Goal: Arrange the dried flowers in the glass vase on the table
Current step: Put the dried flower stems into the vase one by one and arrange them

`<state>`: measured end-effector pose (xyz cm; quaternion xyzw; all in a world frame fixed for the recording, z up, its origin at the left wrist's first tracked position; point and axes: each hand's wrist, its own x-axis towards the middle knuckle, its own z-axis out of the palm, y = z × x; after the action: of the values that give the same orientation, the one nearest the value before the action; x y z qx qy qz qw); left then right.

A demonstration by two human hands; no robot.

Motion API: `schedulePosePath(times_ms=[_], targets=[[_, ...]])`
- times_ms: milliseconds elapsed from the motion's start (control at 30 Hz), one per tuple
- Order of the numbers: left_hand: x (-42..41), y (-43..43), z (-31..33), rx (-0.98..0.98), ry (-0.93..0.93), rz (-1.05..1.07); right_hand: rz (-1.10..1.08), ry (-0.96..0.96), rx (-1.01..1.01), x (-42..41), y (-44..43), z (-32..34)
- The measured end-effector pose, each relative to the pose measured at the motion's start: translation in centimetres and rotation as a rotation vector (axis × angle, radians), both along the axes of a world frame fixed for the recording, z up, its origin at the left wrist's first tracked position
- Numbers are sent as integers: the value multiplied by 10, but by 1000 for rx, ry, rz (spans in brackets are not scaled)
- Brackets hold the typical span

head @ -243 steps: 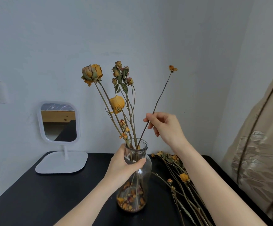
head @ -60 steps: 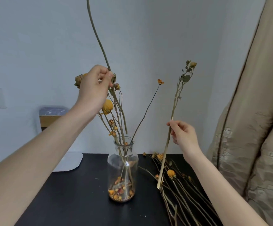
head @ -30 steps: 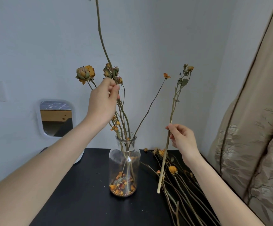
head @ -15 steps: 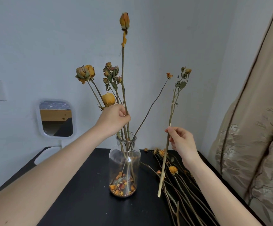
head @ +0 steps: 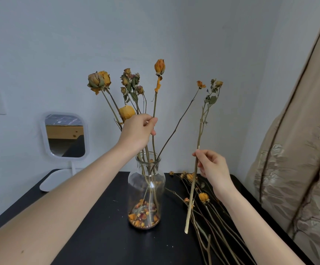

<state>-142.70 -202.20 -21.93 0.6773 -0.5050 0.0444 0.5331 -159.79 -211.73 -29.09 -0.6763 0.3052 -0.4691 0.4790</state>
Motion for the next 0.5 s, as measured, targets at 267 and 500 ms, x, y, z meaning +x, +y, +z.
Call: schedulePosePath(times_ms=[267, 500], targets=[[0, 48, -57, -164, 21, -8, 10, -79, -31, 7, 10, 6], [18, 52, -120, 119, 194, 68, 9, -226, -69, 14, 20, 18]])
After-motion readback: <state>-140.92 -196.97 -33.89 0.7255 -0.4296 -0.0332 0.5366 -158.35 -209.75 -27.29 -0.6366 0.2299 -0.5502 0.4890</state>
